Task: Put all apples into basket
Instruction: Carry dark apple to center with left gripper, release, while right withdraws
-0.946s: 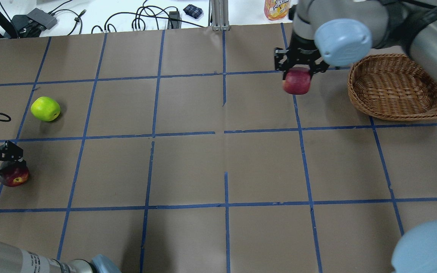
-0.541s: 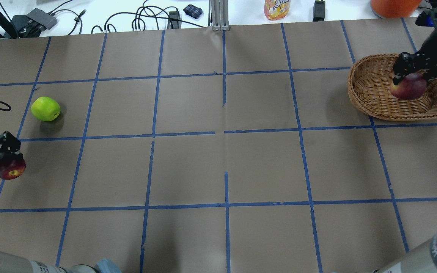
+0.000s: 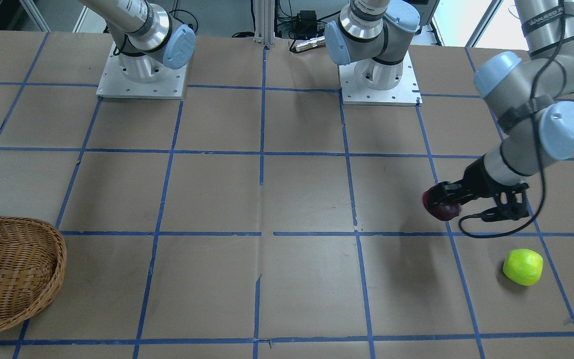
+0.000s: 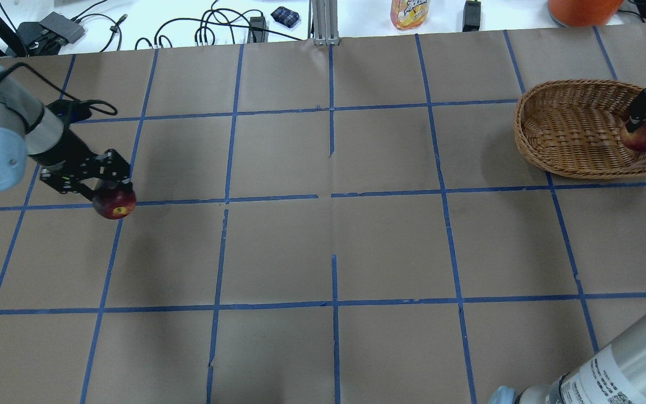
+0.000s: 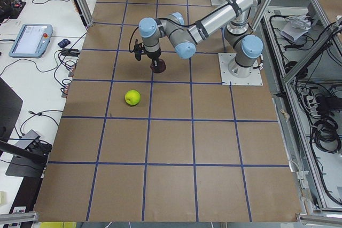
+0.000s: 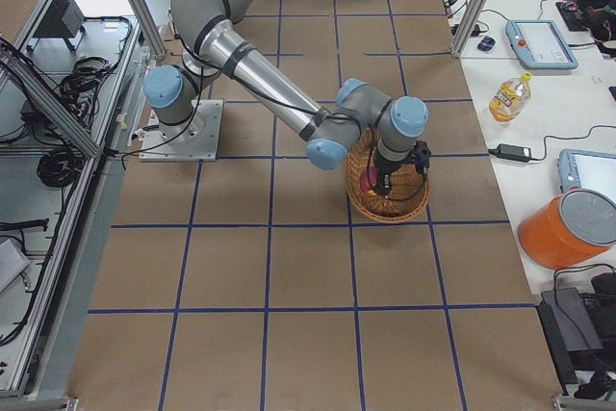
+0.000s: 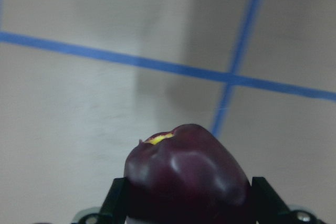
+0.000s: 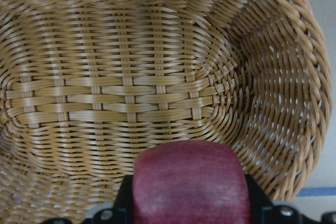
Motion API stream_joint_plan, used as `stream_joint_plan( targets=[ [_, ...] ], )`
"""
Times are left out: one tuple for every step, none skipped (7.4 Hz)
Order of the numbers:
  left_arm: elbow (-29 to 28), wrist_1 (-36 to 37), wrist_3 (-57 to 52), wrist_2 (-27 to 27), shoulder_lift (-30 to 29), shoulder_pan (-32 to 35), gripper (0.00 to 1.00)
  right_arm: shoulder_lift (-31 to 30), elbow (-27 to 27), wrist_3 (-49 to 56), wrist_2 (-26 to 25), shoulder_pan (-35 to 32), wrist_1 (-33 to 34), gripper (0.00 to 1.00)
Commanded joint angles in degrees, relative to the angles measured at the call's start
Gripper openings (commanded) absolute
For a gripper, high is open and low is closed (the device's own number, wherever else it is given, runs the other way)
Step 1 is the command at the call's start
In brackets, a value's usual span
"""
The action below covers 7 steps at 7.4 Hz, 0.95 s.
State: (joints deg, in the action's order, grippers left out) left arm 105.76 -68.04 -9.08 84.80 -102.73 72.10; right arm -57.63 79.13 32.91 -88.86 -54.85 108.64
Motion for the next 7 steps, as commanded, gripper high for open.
stream_joint_plan(
  targets=[
    [-1.8,5.2,9.5,-1.4,-1.4,15.5,0.00,2.2,-2.0,1.4,0.0,0.2,-0.6,0.84],
    [-2.0,11.4,11.6,-1.6,-2.9,20.8,0.00,2.1,-2.1,1.4,0.0,0.1,-0.9,1.00],
    [-2.0,16.5,14.8,-1.6,-4.8,25.3,0.00,1.7,-2.1,1.3,0.0,-0.3,-1.1,1.00],
    [-2.0,18.9,19.1,-1.0,-6.0,30.3,0.00,0.9,-2.1,1.4,0.2,-0.6,-2.3,1.00],
    [-2.4,20.3,23.0,-1.2,-7.0,33.5,0.00,-0.9,-2.1,1.2,0.5,-1.7,-9.5,1.00],
    [-2.6,22.4,26.1,-1.4,-8.7,34.5,0.00,-2.4,-2.1,0.7,0.7,-4.8,-12.0,1.00],
    [-2.6,24.9,28.0,-1.5,-10.3,35.0,0.00,-2.9,-1.9,0.3,-0.1,-7.7,-12.1,1.00]
  ],
)
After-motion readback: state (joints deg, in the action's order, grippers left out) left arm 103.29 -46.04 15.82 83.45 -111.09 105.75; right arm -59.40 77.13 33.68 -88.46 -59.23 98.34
